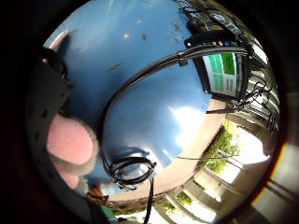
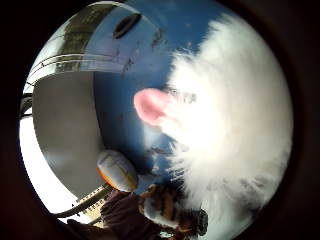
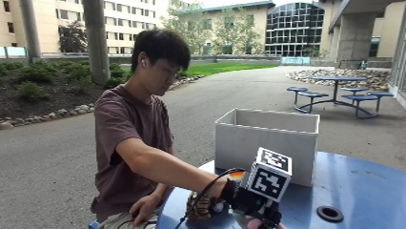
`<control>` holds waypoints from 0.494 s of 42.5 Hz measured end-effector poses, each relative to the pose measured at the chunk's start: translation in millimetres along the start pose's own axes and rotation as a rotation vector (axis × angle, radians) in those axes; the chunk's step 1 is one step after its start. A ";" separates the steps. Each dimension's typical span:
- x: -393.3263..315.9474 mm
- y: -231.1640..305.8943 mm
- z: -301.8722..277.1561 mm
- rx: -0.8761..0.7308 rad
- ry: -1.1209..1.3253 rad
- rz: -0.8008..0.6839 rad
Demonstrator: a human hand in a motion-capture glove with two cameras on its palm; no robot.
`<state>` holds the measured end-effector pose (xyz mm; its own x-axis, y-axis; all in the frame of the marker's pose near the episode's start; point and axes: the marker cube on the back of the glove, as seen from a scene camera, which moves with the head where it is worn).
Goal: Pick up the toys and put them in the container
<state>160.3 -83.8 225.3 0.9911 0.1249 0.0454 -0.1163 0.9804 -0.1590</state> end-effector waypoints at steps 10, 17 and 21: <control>-45.7 17.9 -116.3 0.140 -0.091 -0.028; -118.9 42.5 -226.1 0.264 -0.050 -0.132; -163.7 51.4 -267.4 0.309 -0.015 -0.197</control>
<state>9.3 -94.6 -54.0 0.9956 -0.0710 0.0607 0.0605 0.9853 0.1595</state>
